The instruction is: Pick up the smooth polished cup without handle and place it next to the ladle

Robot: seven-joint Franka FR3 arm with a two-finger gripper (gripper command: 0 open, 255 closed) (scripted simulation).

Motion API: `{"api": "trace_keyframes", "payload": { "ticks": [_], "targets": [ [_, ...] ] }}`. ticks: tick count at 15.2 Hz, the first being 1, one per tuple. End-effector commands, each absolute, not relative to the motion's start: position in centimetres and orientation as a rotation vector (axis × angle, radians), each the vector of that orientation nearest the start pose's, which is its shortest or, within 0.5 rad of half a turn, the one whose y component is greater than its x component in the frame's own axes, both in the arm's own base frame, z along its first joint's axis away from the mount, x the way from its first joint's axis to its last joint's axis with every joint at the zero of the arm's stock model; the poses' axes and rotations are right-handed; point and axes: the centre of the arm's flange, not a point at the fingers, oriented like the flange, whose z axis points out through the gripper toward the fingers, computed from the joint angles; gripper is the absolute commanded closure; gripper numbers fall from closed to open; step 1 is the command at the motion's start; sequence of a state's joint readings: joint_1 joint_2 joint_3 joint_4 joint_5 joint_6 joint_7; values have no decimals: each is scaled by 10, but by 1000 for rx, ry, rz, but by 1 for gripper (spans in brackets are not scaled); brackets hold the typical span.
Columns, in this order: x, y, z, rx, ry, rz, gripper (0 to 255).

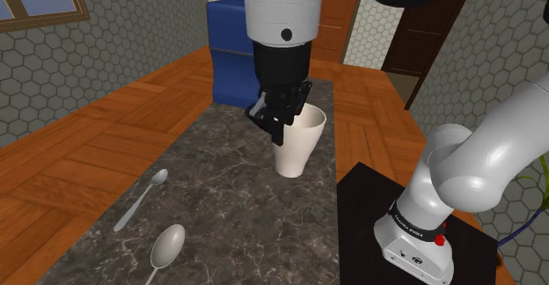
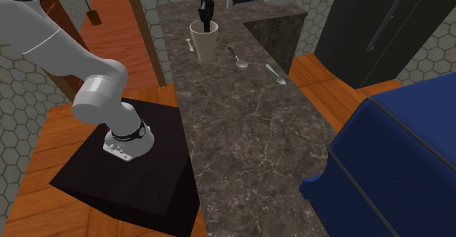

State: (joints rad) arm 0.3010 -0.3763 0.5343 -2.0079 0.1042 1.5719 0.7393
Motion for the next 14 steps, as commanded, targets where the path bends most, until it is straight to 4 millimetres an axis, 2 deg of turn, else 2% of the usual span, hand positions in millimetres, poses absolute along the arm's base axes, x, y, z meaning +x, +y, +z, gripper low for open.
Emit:
{"api": "trace_keyframes", "payload": {
  "ticks": [1,11,14],
  "targets": [
    [249,379,577,-3275,-77,30,255],
    [163,481,577,-3275,-77,30,255],
    [163,481,562,-3275,-77,30,255]
  ]
}}
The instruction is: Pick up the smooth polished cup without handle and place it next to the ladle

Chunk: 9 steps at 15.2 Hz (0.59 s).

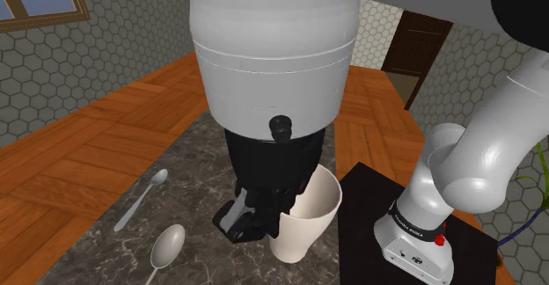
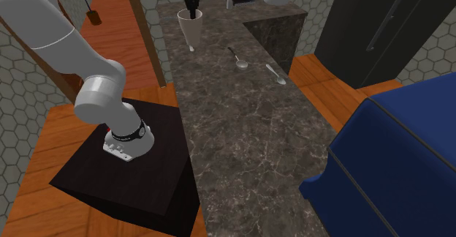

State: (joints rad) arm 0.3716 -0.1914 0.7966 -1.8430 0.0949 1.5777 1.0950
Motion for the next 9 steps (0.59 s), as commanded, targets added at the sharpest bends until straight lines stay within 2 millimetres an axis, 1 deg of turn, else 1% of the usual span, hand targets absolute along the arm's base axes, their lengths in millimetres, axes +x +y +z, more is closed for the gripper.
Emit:
{"api": "trace_keyframes", "payload": {
  "ticks": [1,9],
  "targets": [
    [163,481,556,-3275,-77,30,255],
    [163,481,514,-3275,-77,30,255]
  ]
}}
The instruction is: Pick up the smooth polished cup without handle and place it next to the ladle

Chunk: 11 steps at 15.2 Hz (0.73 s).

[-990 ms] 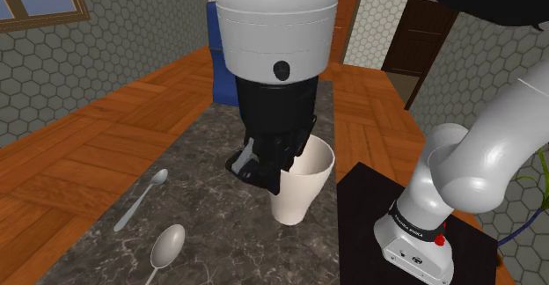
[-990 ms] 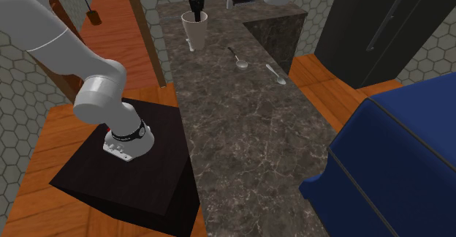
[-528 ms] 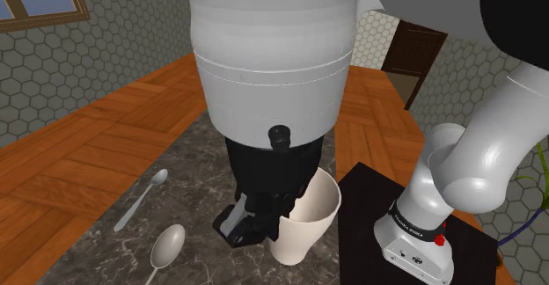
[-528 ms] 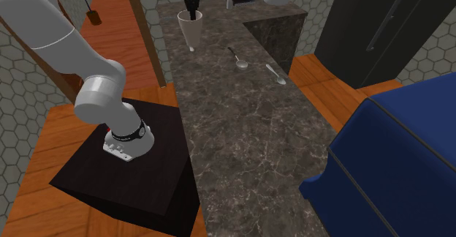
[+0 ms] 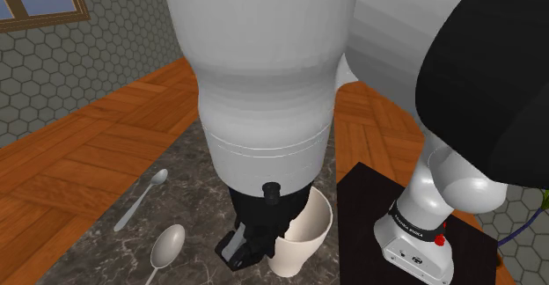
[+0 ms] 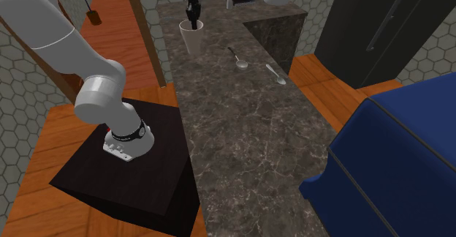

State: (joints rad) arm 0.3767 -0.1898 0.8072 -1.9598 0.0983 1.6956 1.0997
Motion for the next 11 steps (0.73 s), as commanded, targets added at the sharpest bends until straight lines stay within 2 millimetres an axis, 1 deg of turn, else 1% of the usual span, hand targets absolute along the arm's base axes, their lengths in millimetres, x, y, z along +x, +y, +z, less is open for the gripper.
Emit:
{"api": "trace_keyframes", "payload": {
  "ticks": [1,11],
  "targets": [
    [163,481,509,-3275,-77,30,255],
    [163,481,456,-3275,-77,30,255]
  ]
}}
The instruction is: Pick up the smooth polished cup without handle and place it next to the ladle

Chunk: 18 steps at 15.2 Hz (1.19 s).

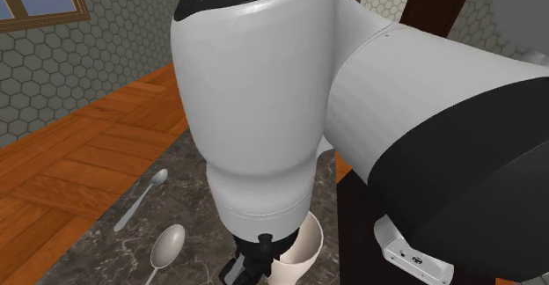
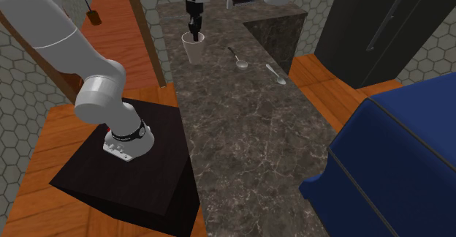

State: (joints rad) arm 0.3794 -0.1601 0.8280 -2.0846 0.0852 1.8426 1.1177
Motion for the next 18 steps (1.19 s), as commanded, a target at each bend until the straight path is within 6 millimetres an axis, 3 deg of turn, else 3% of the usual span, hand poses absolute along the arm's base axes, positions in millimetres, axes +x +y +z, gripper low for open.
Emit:
{"api": "trace_keyframes", "payload": {
  "ticks": [1,14,18],
  "targets": [
    [163,481,451,-3275,-77,30,255],
    [163,481,382,-3275,-77,30,255],
    [163,481,382,-3275,-77,30,255]
  ]
}}
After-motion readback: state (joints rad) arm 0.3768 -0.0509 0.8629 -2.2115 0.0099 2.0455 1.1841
